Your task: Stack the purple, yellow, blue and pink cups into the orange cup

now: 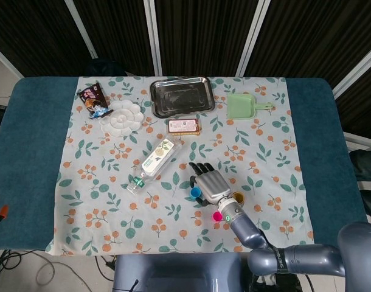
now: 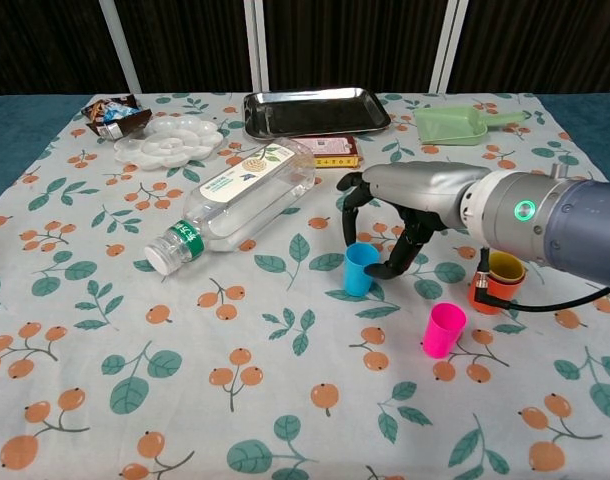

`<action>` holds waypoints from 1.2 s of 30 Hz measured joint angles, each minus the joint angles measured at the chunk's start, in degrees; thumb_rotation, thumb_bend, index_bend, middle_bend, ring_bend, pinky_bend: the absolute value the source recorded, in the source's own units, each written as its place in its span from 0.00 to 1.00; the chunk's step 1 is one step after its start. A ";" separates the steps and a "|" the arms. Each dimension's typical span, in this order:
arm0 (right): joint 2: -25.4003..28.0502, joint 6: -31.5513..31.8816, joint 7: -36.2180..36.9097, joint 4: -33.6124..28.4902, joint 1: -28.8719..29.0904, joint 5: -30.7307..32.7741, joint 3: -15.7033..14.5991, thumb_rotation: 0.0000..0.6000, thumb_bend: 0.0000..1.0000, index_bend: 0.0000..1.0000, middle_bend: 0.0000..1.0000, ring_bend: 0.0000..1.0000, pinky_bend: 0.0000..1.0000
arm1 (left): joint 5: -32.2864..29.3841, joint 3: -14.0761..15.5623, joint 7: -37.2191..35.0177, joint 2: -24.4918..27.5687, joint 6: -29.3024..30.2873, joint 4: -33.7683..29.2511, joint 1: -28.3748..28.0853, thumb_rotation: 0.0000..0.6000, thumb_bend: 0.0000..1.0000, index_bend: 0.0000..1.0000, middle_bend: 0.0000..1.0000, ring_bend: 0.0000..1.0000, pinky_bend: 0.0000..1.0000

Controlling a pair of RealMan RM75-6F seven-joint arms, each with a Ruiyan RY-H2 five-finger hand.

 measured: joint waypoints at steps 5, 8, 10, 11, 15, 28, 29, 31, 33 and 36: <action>-0.12 -0.55 0.45 0.35 -0.02 0.32 0.24 1.00 0.40 0.48 0.00 0.08 0.09 | -0.02 0.00 0.00 0.02 -0.03 -0.02 -0.01 1.00 0.22 0.15 0.07 0.01 0.00; 0.08 -0.69 0.96 0.25 -0.12 0.10 0.47 1.00 0.40 0.49 0.00 0.09 0.09 | -0.07 -0.02 -0.06 0.03 0.01 -0.04 0.02 1.00 0.22 0.15 0.07 0.01 0.00; 0.45 -0.63 1.21 -0.12 -0.23 -0.19 0.66 1.00 0.40 0.49 0.00 0.09 0.09 | -0.08 -0.04 -0.09 0.05 0.00 -0.03 0.01 1.00 0.22 0.15 0.07 0.01 0.00; 0.65 -0.55 1.28 -0.35 -0.28 -0.34 0.73 1.00 0.40 0.50 0.00 0.09 0.09 | -0.08 -0.05 -0.10 0.05 0.00 -0.03 0.01 1.00 0.22 0.15 0.07 0.01 0.00; 2.13 -0.16 1.32 -2.00 -0.51 -0.97 0.89 1.00 0.40 0.50 0.00 0.09 0.09 | -0.14 -0.08 -0.17 0.09 0.00 -0.04 0.02 1.00 0.22 0.15 0.07 0.01 0.00; 15.84 -0.61 2.25 -12.37 -2.84 -0.89 -0.21 1.00 0.40 0.50 0.00 0.09 0.09 | 0.05 -0.02 -0.10 0.00 0.05 -0.09 0.01 1.00 0.22 0.15 0.07 0.01 0.00; 17.22 -0.68 2.42 -13.19 -3.15 -0.92 -0.46 1.00 0.40 0.50 0.00 0.09 0.09 | 0.07 0.00 0.00 -0.04 0.05 -0.10 0.00 1.00 0.22 0.15 0.07 0.01 0.00; 20.28 -0.74 2.84 -14.97 -4.02 -1.24 -1.17 1.00 0.40 0.50 0.00 0.09 0.09 | 0.14 0.09 0.25 -0.16 0.02 -0.16 -0.04 1.00 0.22 0.15 0.07 0.01 0.00; 22.94 -0.82 3.41 -16.46 -5.01 -1.85 -2.02 1.00 0.40 0.50 0.00 0.09 0.09 | 0.29 0.16 0.55 -0.24 0.04 -0.20 -0.08 1.00 0.22 0.15 0.07 0.01 0.00; 25.86 -1.25 5.00 -17.91 -6.37 -2.85 -3.04 1.00 0.40 0.50 0.00 0.09 0.09 | 0.48 0.26 0.89 -0.27 0.15 -0.12 -0.09 1.00 0.22 0.15 0.07 0.01 0.00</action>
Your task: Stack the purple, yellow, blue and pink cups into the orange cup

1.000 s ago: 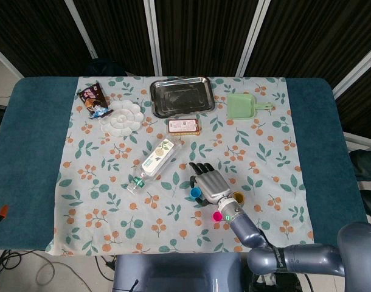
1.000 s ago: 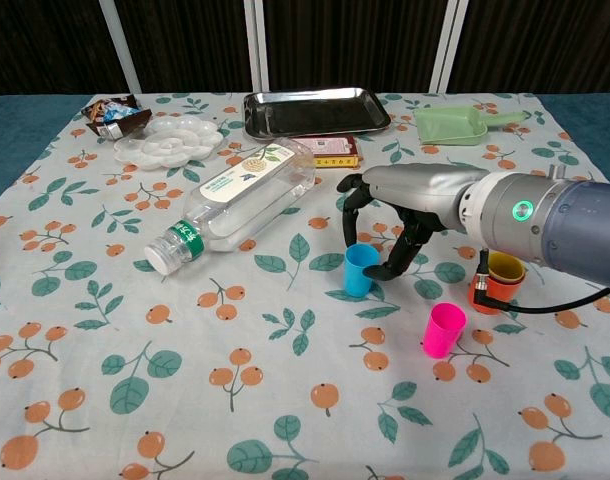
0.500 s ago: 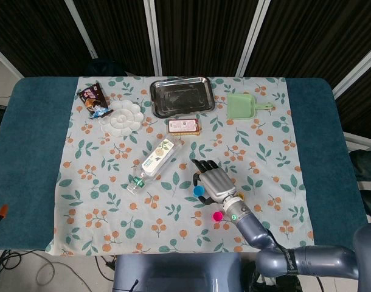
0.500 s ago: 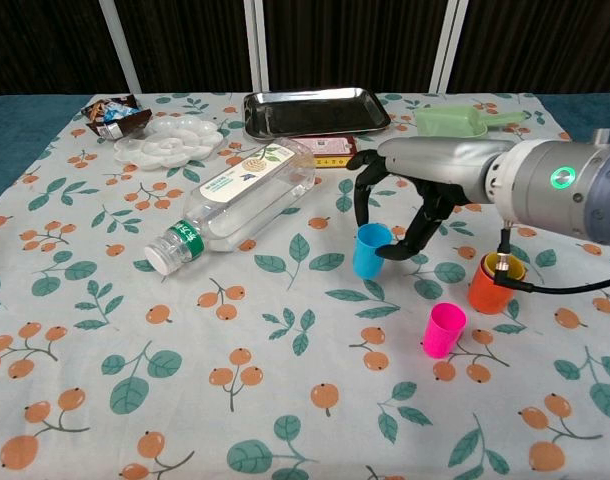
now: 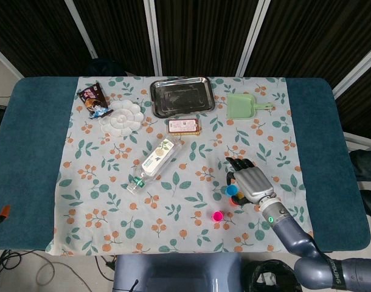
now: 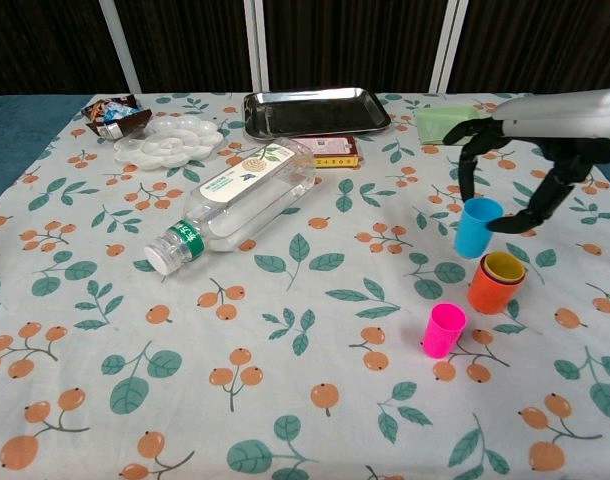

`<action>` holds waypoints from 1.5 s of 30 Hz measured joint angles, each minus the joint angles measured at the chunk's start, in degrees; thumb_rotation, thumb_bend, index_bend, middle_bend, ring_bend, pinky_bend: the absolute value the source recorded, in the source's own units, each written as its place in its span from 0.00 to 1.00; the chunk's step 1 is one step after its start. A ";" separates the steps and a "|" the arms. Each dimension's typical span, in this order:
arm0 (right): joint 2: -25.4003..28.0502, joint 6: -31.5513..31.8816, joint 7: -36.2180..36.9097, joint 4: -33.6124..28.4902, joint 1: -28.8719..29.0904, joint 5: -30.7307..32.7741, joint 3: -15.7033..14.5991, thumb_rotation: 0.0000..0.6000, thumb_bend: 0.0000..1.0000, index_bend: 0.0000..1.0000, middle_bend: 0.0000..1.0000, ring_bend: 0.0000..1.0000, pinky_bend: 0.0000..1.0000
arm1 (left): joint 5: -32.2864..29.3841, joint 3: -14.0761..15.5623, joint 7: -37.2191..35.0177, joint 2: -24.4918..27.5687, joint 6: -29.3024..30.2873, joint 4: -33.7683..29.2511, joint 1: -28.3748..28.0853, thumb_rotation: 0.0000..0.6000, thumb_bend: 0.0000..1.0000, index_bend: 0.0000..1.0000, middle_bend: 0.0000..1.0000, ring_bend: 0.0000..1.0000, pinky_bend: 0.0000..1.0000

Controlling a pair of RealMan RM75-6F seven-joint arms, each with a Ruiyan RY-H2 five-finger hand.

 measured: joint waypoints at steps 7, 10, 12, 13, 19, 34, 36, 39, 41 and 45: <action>3.39 -0.28 3.77 -1.37 -3.03 -4.62 -1.59 1.00 0.40 0.50 0.00 0.09 0.09 | -0.10 0.01 0.18 0.07 0.05 0.23 0.05 1.00 0.22 0.15 0.07 0.01 0.00; 4.55 -0.21 5.87 -1.59 -4.34 -7.02 -1.99 1.00 0.40 0.50 0.00 0.09 0.09 | 0.01 0.06 0.31 0.05 0.07 0.22 0.04 1.00 0.22 0.15 0.07 0.01 0.00; 5.00 -0.34 7.20 -1.41 -4.99 -8.10 -2.12 1.00 0.40 0.50 0.00 0.09 0.09 | 0.08 0.08 0.37 0.05 0.12 0.21 0.04 1.00 0.22 0.15 0.07 0.01 0.00; 5.09 -0.47 7.67 -1.21 -5.20 -8.46 -2.15 1.00 0.40 0.50 0.00 0.09 0.09 | 0.07 0.08 0.37 0.05 0.14 0.19 0.06 1.00 0.22 0.15 0.07 0.01 0.00; 4.34 -1.15 9.03 0.93 -5.80 -9.39 -2.09 1.00 0.40 0.50 0.00 0.09 0.09 | -0.04 0.04 0.33 0.11 0.17 0.21 0.10 1.00 0.22 0.15 0.07 0.01 0.00; 0.73 -2.27 8.98 4.41 -6.02 -9.09 -2.08 1.00 0.40 0.50 0.00 0.09 0.09 | -0.03 0.10 0.52 0.00 0.04 0.25 0.03 1.00 0.22 0.15 0.07 0.01 0.00; 0.55 -2.38 9.02 4.51 -6.01 -9.09 -2.00 1.00 0.40 0.50 0.00 0.09 0.09 | 0.04 0.10 0.56 -0.04 0.08 0.25 0.02 1.00 0.22 0.15 0.07 0.01 0.00; 0.19 -2.63 9.04 4.61 -5.99 -9.14 -1.98 1.00 0.40 0.50 0.00 0.09 0.09 | 0.03 0.10 0.56 -0.05 0.13 0.23 0.04 1.00 0.22 0.15 0.07 0.01 0.00; -0.10 -2.81 8.98 4.75 -5.97 -9.16 -2.04 1.00 0.40 0.49 0.00 0.09 0.09 | 0.02 0.07 0.54 -0.05 0.20 0.20 0.06 1.00 0.22 0.15 0.07 0.01 0.00; -0.91 -3.07 8.98 5.28 -5.96 -8.96 -2.06 1.00 0.40 0.35 0.00 0.09 0.09 | -0.07 0.05 0.49 -0.01 0.15 0.20 0.08 1.00 0.22 0.15 0.07 0.01 0.00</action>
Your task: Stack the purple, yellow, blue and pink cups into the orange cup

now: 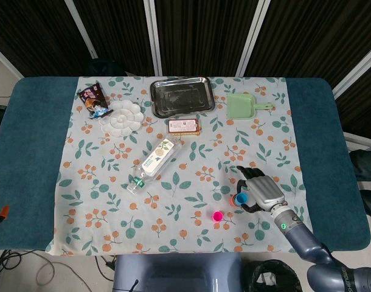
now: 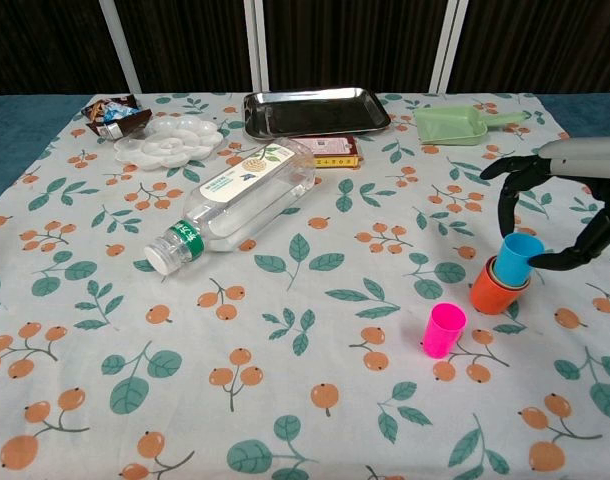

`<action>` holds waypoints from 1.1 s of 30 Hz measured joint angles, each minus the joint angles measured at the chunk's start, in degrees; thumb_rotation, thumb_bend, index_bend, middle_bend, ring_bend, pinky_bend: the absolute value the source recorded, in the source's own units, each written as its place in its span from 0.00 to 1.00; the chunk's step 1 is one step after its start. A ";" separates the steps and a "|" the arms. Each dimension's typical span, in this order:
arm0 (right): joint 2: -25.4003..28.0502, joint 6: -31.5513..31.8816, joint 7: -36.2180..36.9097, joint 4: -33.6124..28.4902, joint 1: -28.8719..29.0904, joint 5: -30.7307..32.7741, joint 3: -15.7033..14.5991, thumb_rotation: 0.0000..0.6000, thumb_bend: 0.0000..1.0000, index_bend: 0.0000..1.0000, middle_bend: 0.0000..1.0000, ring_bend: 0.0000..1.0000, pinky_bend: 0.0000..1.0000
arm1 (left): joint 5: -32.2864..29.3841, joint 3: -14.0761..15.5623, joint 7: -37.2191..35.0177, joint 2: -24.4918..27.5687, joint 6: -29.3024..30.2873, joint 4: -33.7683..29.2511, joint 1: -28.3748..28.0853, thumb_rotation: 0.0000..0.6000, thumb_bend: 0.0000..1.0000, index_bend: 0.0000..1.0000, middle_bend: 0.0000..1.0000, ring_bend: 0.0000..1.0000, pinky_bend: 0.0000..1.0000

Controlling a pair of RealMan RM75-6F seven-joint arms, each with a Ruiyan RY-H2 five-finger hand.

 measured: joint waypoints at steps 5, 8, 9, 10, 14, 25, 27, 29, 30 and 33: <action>-0.74 -0.08 -0.23 0.91 0.04 0.32 0.06 1.00 0.40 0.12 0.00 0.09 0.09 | -0.06 -0.04 -0.04 0.03 -0.02 0.00 0.00 1.00 0.22 0.15 0.07 0.01 0.00; -0.82 0.32 -0.63 1.04 -0.04 0.52 0.07 1.00 0.40 0.11 0.00 0.09 0.09 | -0.12 -0.06 -0.13 0.04 -0.03 -0.01 0.01 1.00 0.22 0.15 0.07 0.01 0.00; -0.78 0.60 -0.80 1.00 -0.09 0.56 0.10 1.00 0.40 0.12 0.00 0.09 0.09 | -0.12 -0.06 -0.14 0.06 -0.07 -0.03 0.00 1.00 0.22 0.15 0.07 0.01 0.00; -0.68 0.79 -0.89 0.87 -0.13 0.57 0.14 1.00 0.40 0.13 0.00 0.09 0.09 | -0.12 -0.05 -0.14 0.08 -0.08 -0.04 0.00 1.00 0.22 0.15 0.07 0.01 0.00; 0.16 1.38 -1.04 -0.23 -0.38 0.05 0.27 1.00 0.40 0.18 0.00 0.09 0.09 | -0.10 0.00 -0.06 0.10 -0.14 -0.13 -0.02 1.00 0.22 0.15 0.07 0.01 0.00; 1.51 6.93 -3.23 -5.63 -4.62 -13.00 -3.53 1.00 0.39 0.25 0.00 0.09 0.09 | -0.04 -0.03 -0.26 0.17 0.03 -0.31 0.07 1.00 0.22 0.16 0.07 0.01 0.00; 0.59 9.06 -4.27 -5.88 -6.22 -16.86 -4.89 1.00 0.39 0.26 0.00 0.09 0.09 | -0.04 -0.05 -0.31 0.19 0.06 -0.38 0.09 1.00 0.22 0.16 0.07 0.01 0.00; -0.73 10.64 -5.30 -5.71 -7.58 -19.75 -6.06 1.00 0.39 0.27 0.00 0.09 0.09 | -0.07 -0.08 -0.34 0.21 0.09 -0.42 0.10 1.00 0.22 0.17 0.07 0.01 0.00; -1.83 11.64 -5.99 -5.35 -8.37 -21.22 -6.69 1.00 0.39 0.28 0.00 0.09 0.09 | -0.11 -0.10 -0.36 0.21 0.10 -0.45 0.11 1.00 0.22 0.17 0.07 0.01 0.00; -4.59 13.10 -7.45 -3.84 -9.87 -23.62 -7.60 1.00 0.39 0.29 0.00 0.09 0.09 | -0.12 -0.13 -0.44 0.21 0.10 -0.45 0.11 1.00 0.22 0.17 0.07 0.01 0.00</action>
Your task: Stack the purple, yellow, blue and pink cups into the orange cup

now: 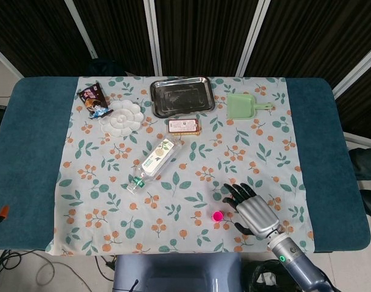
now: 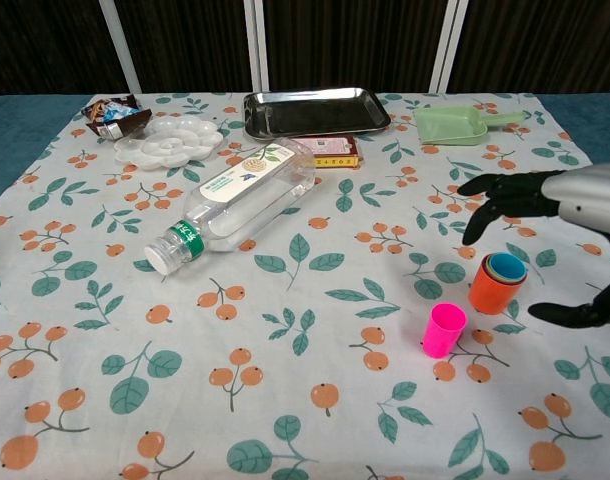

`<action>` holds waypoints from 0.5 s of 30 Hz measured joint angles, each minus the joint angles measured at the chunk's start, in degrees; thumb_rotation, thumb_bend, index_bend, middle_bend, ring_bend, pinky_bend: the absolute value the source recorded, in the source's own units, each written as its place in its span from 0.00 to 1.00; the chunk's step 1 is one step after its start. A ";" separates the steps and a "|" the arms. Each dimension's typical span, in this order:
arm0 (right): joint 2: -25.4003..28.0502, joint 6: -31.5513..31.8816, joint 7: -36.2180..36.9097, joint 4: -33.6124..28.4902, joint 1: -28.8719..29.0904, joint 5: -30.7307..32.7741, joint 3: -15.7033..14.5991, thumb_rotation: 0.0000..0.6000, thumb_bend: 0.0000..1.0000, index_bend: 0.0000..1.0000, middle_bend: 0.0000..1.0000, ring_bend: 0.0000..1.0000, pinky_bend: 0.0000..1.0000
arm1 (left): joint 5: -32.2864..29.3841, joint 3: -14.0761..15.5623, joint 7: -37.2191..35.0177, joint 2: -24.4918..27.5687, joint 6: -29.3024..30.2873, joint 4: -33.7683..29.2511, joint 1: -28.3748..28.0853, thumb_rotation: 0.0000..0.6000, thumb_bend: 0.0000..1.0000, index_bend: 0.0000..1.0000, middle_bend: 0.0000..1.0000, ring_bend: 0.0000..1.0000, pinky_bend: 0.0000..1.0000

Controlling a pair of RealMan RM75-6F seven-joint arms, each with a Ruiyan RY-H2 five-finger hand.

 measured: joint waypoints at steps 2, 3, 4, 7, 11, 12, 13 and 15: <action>-1.42 0.39 -0.75 1.06 -0.57 -0.79 -0.25 1.00 0.39 0.30 0.00 0.09 0.09 | 0.00 -0.01 -0.06 0.00 -0.03 0.03 -0.01 1.00 0.22 0.17 0.07 0.01 0.00; -2.26 0.53 -1.07 1.70 -0.84 -1.10 -0.31 1.00 0.39 0.30 0.00 0.09 0.09 | -0.01 -0.02 -0.09 0.00 -0.04 0.04 -0.02 1.00 0.22 0.17 0.07 0.01 0.00; -2.85 0.55 -1.24 2.13 -1.00 -1.26 -0.34 1.00 0.39 0.30 0.00 0.09 0.09 | -0.02 -0.04 -0.13 0.00 -0.06 0.05 -0.03 1.00 0.22 0.17 0.07 0.01 0.00; -4.64 0.43 -1.47 3.28 -1.40 -1.52 -0.26 1.00 0.40 0.31 0.00 0.09 0.09 | -0.04 -0.05 -0.16 0.01 -0.08 0.11 -0.04 1.00 0.22 0.17 0.07 0.01 0.00; -6.66 0.17 -1.76 4.78 -1.71 -1.58 0.26 1.00 0.39 0.31 0.00 0.09 0.09 | -0.12 -0.08 -0.23 0.01 -0.13 0.14 -0.04 1.00 0.22 0.17 0.07 0.01 0.00; -7.15 0.02 -1.80 5.16 -1.76 -1.44 0.55 1.00 0.40 0.31 0.00 0.09 0.09 | -0.12 -0.08 -0.24 0.01 -0.13 0.13 -0.05 1.00 0.22 0.17 0.07 0.01 0.00; -7.45 -0.12 -1.82 5.41 -1.78 -1.25 0.79 1.00 0.40 0.31 0.00 0.09 0.09 | -0.12 -0.08 -0.23 -0.01 -0.14 0.13 -0.06 1.00 0.22 0.17 0.07 0.01 0.00; -8.01 -0.50 -1.82 5.80 -1.76 -0.72 1.32 1.00 0.40 0.31 0.00 0.09 0.09 | -0.13 -0.07 -0.24 -0.02 -0.17 0.15 -0.06 1.00 0.22 0.17 0.07 0.01 0.00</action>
